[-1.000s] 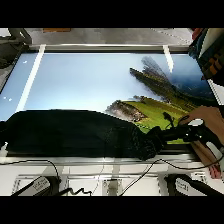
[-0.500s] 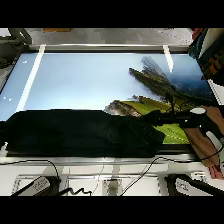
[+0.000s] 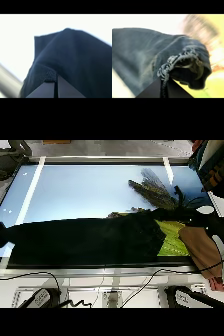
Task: Fold the clothes and pants, and hang the long-sleeved shirts on hangers.
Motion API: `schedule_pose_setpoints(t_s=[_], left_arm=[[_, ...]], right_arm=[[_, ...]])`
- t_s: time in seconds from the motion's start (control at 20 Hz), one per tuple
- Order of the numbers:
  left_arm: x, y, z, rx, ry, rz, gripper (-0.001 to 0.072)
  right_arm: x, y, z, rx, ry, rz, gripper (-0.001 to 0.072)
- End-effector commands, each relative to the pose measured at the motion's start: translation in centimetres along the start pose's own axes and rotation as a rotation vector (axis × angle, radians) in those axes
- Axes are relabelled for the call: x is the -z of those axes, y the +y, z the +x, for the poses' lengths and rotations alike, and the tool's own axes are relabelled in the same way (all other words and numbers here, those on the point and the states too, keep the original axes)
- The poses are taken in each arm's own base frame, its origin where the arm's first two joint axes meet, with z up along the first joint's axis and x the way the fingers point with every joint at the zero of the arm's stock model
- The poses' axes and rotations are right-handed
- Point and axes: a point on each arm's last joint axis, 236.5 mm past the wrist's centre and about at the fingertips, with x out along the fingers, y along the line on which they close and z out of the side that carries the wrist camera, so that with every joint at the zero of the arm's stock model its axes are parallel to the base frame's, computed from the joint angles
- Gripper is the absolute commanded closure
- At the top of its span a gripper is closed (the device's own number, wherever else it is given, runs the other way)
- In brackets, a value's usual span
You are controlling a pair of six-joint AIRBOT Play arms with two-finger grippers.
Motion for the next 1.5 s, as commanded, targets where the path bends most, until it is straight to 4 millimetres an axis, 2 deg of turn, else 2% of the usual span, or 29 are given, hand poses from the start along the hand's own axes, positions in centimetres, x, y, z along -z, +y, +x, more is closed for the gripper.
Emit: schedule_pose_setpoints(t_s=[0.0,0.1,0.15,0.25,0.4,0.6,0.7,0.8,0.9,1.05,1.1,1.15,1.2,1.3,1.4,1.45], left_arm=[[-8.7,-3.0,-4.9,0.083,-0.379,-0.064,0.0688],[-12.7,-3.7,-8.0,0.112,-0.577,-0.11,0.0688],[-14.0,-3.8,-8.9,0.123,-0.642,-0.135,0.0688],[-15.3,-4.3,-9.1,0.158,-0.697,-0.199,0.0688],[-14.7,-7.2,-5.7,0.245,-0.626,-0.279,0.0687],[-12.6,-13.8,0.5,0.316,-0.521,-0.222,0.0687],[-13.0,-16.3,1.5,0.337,-0.562,-0.204,0.0686],[-14.9,-18.1,0.0,0.354,-0.686,-0.202,0.0687],[-17.0,-18.8,-2.4,0.363,-0.819,-0.215,0.0688],[-19.4,-17.7,-5.6,0.345,-0.988,-0.251,0.0688],[-19.4,-17.8,-5.5,0.349,-0.978,-0.25,0.0688],[-18.4,-18.6,-4.3,0.363,-0.909,-0.235,0.0688],[-16.6,-19.8,-2.5,0.384,-0.794,-0.206,0.0688],[-10.6,-22.6,1.9,0.429,-0.484,-0.127,0.0687],[-4.4,-24.0,5.0,0.442,-0.228,-0.039,0.0679],[-1.8,-24.4,6.1,0.444,-0.126,-0.008,0.0607]], right_arm=[[-6.3,-3.2,-2.0,0.205,-0.194,-0.1,0.0675],[-9.3,-4.0,-3.5,0.281,-0.289,-0.144,0.0676],[-10.6,-4.6,-4.2,0.322,-0.346,-0.15,0.0675],[-12.6,-6.1,-5.3,0.388,-0.438,-0.145,0.0675],[-13.6,-8.4,-5.4,0.443,-0.487,-0.12,0.0675],[-14.7,-11.7,-4.6,0.515,-0.564,-0.053,0.0675],[-15.3,-12.5,-4.6,0.545,-0.605,-0.039,0.0675],[-16.6,-12.8,-5.7,0.594,-0.679,-0.052,0.0675],[-17.7,-12.9,-6.9,0.64,-0.751,-0.063,0.0675],[-18.2,-12.9,-7.4,0.659,-0.784,-0.067,0.0675],[-18.2,-12.9,-7.5,0.66,-0.786,-0.067,0.0675],[-18.3,-13.0,-7.6,0.664,-0.791,-0.067,0.0675],[-18.3,-13.1,-7.7,0.668,-0.795,-0.067,0.0675],[-18.3,-13.1,-7.6,0.668,-0.793,-0.067,0.0674],[-18.3,-13.1,-7.6,0.667,-0.791,-0.067,0.0674],[-18.2,-13.1,-7.5,0.665,-0.785,-0.07,0.06]])
